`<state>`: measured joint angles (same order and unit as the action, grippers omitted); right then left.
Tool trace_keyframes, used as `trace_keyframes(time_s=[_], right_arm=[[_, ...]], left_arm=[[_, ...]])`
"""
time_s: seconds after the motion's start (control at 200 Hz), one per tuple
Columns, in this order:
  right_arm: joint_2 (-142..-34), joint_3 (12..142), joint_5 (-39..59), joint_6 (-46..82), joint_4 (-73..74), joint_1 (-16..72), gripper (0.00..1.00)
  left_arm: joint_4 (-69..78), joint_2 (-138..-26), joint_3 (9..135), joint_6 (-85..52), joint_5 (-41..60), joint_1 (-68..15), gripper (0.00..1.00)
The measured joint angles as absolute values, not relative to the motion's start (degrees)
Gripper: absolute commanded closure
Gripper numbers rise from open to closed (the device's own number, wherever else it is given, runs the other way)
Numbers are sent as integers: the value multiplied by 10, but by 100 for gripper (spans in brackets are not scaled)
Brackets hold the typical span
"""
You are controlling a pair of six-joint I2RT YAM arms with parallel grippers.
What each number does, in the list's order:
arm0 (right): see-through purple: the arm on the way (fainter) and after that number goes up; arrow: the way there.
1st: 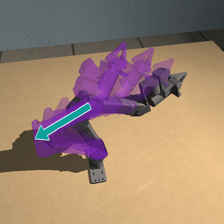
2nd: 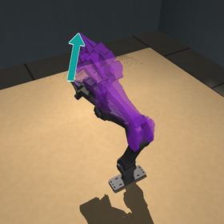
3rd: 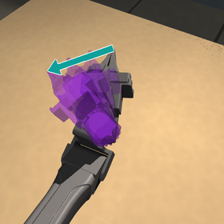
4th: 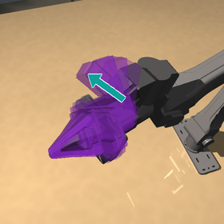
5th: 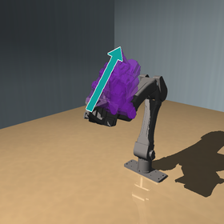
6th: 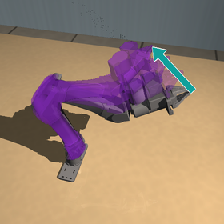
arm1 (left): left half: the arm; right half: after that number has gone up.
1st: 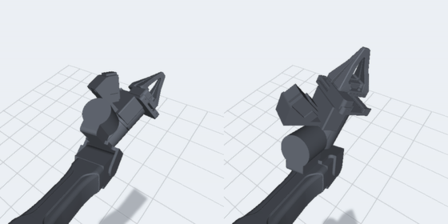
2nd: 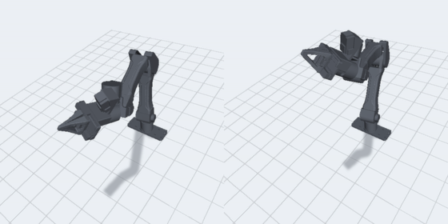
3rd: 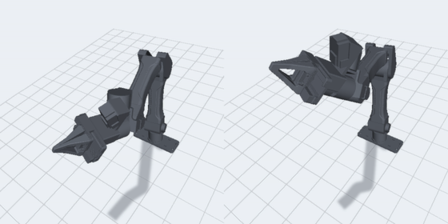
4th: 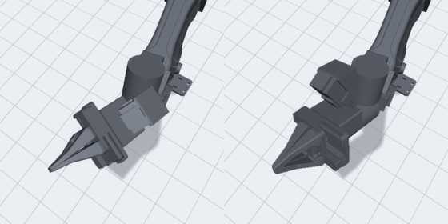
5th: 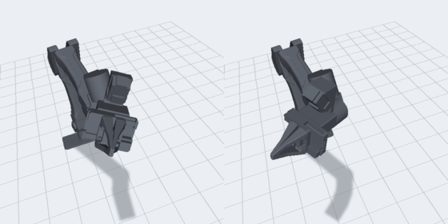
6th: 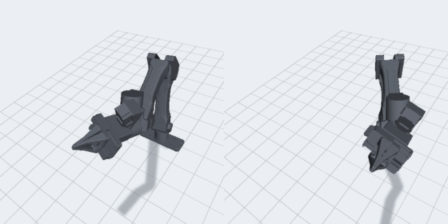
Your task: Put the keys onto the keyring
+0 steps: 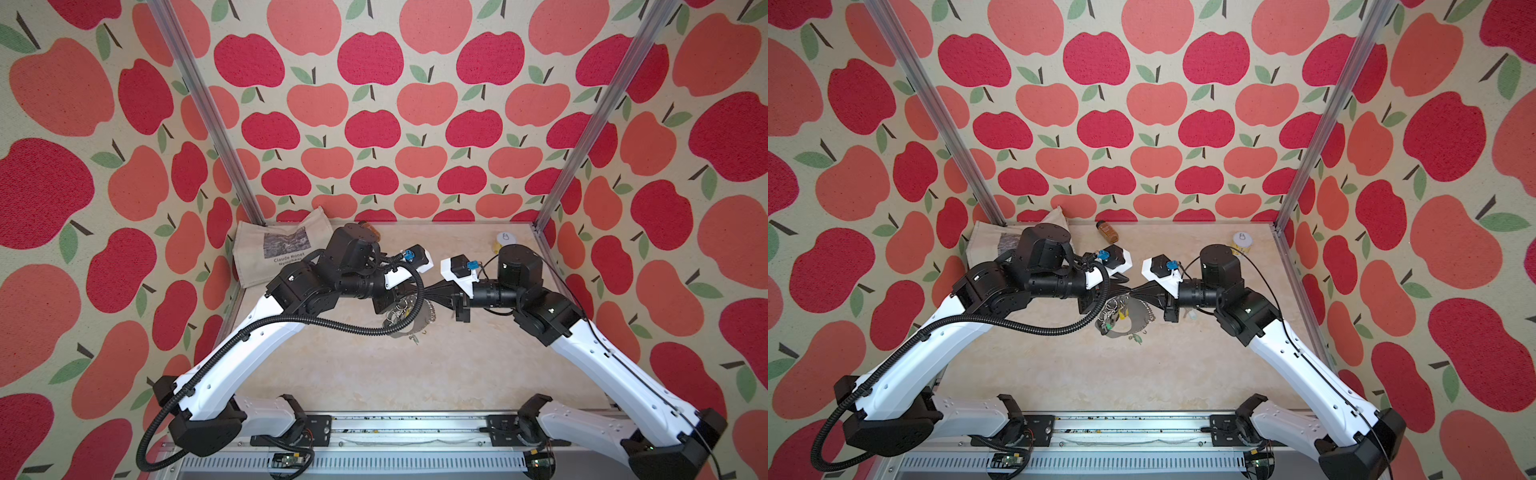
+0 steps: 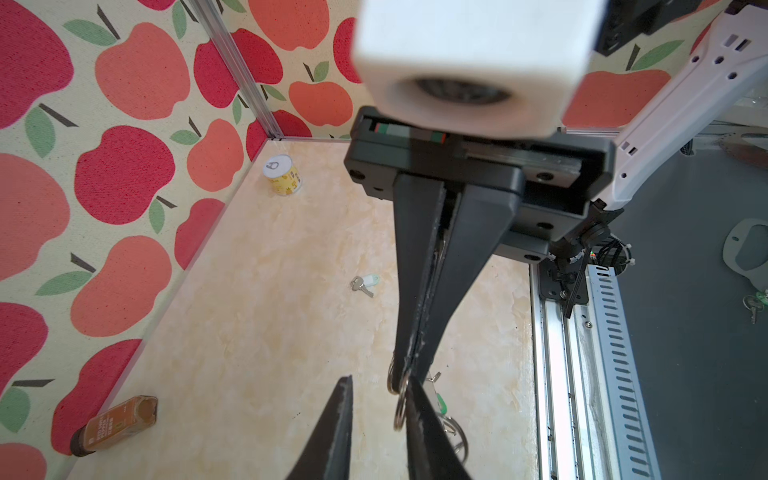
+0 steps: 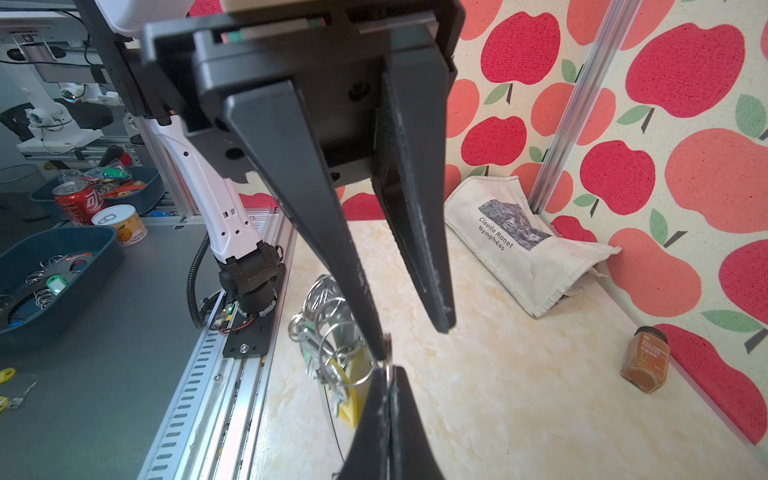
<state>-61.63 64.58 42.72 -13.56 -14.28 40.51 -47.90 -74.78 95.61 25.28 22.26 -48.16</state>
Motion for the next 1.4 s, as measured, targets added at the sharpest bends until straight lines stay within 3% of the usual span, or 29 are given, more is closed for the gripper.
trace_keyframes(time_s=[0.495,0.876,0.981,1.096,1.116,1.196,1.246,1.301,1.401], right_arm=[[-613,647,414,-148,-149,409,100],[-613,647,417,-148,-152,410,100],[-613,647,417,-148,-153,410,100],[-612,647,416,-150,-156,410,100],[-612,647,416,-150,-156,410,94],[-610,647,405,-153,-157,411,52],[-606,647,387,-157,-158,411,34],[-598,647,360,-161,-158,410,26],[-577,640,321,-164,-151,398,24]], left_arm=[[-518,-752,971,257,229,-491,76],[-519,-762,971,257,227,-494,91],[-521,-762,971,261,227,-495,100],[-523,-762,972,266,224,-497,100],[-523,-762,972,267,223,-497,100],[-525,-762,974,267,217,-500,100],[-526,-762,974,267,206,-503,100],[-525,-762,974,270,176,-511,100],[-502,-758,961,285,101,-535,100]])
